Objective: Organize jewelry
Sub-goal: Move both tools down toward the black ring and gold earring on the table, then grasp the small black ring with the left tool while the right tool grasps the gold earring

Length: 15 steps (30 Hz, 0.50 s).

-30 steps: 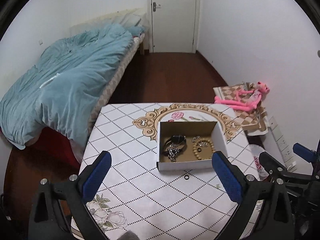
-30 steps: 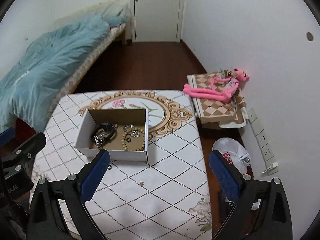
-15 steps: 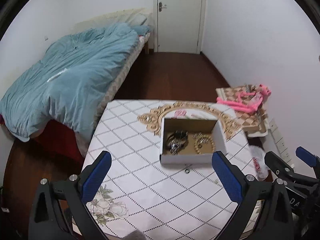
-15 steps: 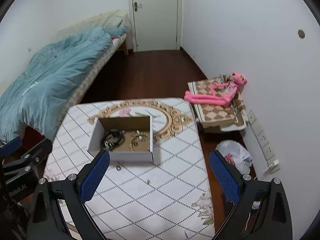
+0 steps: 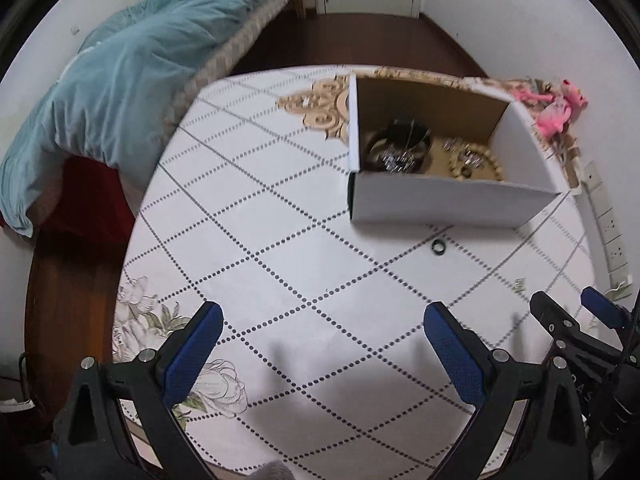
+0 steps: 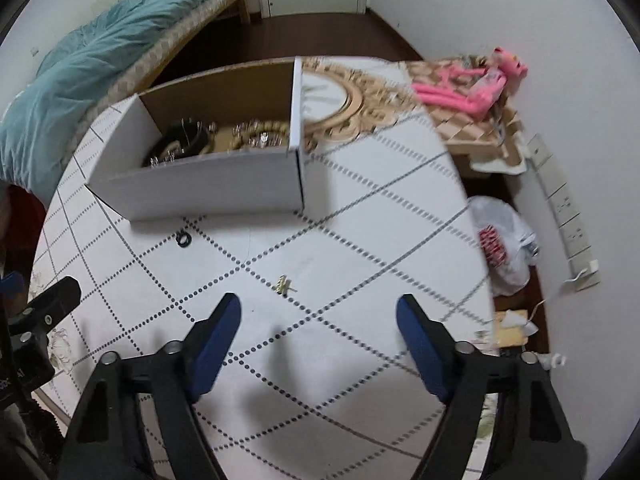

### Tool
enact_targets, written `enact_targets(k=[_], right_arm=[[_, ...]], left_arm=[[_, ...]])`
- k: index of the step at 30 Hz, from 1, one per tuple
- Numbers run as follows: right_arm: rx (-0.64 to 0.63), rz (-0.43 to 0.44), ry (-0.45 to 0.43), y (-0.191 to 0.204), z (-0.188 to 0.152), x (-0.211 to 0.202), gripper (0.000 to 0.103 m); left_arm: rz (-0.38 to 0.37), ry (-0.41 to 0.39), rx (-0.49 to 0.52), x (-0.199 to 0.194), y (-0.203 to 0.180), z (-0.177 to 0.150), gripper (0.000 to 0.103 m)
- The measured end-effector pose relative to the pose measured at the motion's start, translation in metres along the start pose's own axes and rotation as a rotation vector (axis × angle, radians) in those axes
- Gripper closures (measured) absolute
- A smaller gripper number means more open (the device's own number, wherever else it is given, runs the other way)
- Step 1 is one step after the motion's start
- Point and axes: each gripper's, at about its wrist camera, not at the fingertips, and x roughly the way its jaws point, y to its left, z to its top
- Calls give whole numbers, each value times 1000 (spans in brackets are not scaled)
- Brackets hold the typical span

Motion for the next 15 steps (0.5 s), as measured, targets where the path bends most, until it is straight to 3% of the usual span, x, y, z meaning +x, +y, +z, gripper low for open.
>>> enact_targets(k=[3, 7, 10, 12, 15], right_arm=[[3, 10, 16, 4, -1, 16, 26], [3, 18, 28, 8, 1, 30, 37], [3, 22, 38, 10, 1, 37, 55], [-8, 14, 26, 12, 1, 37, 60], [-25, 0, 10, 14, 1, 36, 80]], left_arm=[[6, 17, 3, 11, 1, 2, 1], [9, 29, 4, 20, 2, 6, 1], [7, 34, 6, 23, 2, 8, 1], [6, 36, 8, 26, 2, 9, 1], [1, 39, 10, 29, 0, 9, 1]])
